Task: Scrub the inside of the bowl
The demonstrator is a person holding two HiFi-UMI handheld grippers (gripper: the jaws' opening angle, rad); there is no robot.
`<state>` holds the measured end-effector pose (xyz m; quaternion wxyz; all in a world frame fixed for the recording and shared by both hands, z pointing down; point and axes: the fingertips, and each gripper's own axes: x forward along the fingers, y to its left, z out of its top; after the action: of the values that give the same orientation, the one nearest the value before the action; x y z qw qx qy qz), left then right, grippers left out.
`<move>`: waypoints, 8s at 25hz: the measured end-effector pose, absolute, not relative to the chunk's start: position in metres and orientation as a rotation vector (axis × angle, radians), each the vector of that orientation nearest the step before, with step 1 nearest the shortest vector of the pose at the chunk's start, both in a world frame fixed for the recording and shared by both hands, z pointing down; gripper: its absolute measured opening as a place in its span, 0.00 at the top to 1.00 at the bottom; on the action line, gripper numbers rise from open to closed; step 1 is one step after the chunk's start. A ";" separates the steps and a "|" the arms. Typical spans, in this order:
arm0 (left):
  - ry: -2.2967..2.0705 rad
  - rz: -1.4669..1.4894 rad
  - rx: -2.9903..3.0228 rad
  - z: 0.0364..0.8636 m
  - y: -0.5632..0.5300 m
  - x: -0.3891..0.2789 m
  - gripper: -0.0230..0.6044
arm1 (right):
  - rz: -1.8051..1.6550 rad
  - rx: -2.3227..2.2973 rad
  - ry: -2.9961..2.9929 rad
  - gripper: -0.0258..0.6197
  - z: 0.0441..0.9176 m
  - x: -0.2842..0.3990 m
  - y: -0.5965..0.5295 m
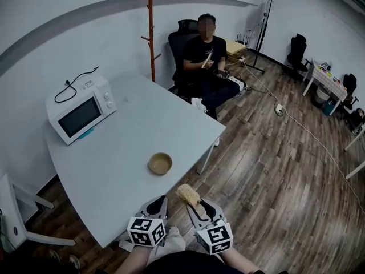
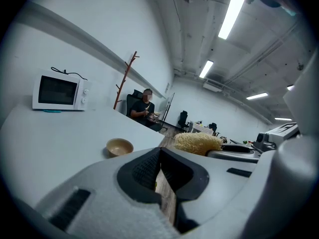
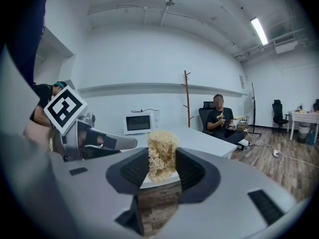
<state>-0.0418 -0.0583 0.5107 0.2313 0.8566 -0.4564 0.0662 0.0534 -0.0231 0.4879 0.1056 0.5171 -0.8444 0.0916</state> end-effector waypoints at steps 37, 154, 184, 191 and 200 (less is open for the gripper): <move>-1.427 0.233 2.116 0.586 -0.233 -0.100 0.93 | 0.298 1.216 -2.552 0.71 0.526 0.014 -0.221; -1.469 0.202 2.177 0.562 -0.217 -0.094 0.91 | 0.316 0.880 -2.411 0.71 0.574 -0.016 -0.186; -1.483 0.175 2.151 0.561 -0.225 -0.097 0.91 | 0.265 0.821 -2.451 0.71 0.559 -0.040 -0.199; -1.488 0.160 2.133 0.563 -0.225 -0.100 0.91 | 0.263 0.769 -2.442 0.71 0.563 -0.043 -0.193; -1.494 0.142 2.119 0.564 -0.229 -0.105 0.91 | 0.216 0.707 -2.393 0.71 0.568 -0.039 -0.190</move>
<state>-0.1047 -0.2286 0.5643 0.2690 0.7860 -0.5541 0.0525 -0.0391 -0.1902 0.5679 0.3130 0.2681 -0.9075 0.0818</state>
